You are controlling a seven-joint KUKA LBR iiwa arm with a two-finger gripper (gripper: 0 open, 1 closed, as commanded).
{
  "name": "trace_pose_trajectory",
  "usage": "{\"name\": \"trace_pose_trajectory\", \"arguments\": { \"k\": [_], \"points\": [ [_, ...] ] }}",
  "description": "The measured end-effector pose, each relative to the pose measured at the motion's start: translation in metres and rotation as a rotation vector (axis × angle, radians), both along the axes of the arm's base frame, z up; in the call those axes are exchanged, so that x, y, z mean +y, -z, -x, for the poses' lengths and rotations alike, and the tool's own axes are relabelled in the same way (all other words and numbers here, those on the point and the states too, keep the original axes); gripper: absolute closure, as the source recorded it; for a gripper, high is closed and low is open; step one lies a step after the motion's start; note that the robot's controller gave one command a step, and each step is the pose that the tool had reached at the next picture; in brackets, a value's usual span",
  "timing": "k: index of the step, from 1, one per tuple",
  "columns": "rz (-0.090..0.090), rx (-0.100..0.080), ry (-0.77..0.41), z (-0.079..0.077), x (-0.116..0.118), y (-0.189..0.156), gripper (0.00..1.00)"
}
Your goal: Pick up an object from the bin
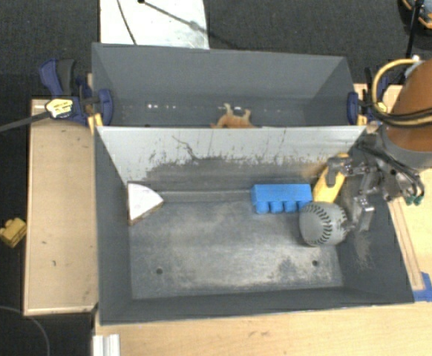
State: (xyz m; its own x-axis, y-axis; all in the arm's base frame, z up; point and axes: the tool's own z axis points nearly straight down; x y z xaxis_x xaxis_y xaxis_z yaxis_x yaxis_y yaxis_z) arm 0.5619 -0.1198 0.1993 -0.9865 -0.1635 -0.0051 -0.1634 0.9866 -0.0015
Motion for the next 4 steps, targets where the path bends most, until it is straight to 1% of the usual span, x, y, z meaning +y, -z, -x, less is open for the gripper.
{"name": "trace_pose_trajectory", "arguments": {
  "k": [1,2,3,4],
  "points": [
    [0.0,-0.003,-0.042,0.043,0.004,0.073,0.0],
    [0.001,-0.009,-0.298,0.014,0.021,0.107,0.0],
    [-0.002,-0.016,-0.359,0.021,0.008,0.114,0.0],
    [-0.01,-0.03,-0.236,0.049,-0.017,0.12,1.0]
  ]
}}
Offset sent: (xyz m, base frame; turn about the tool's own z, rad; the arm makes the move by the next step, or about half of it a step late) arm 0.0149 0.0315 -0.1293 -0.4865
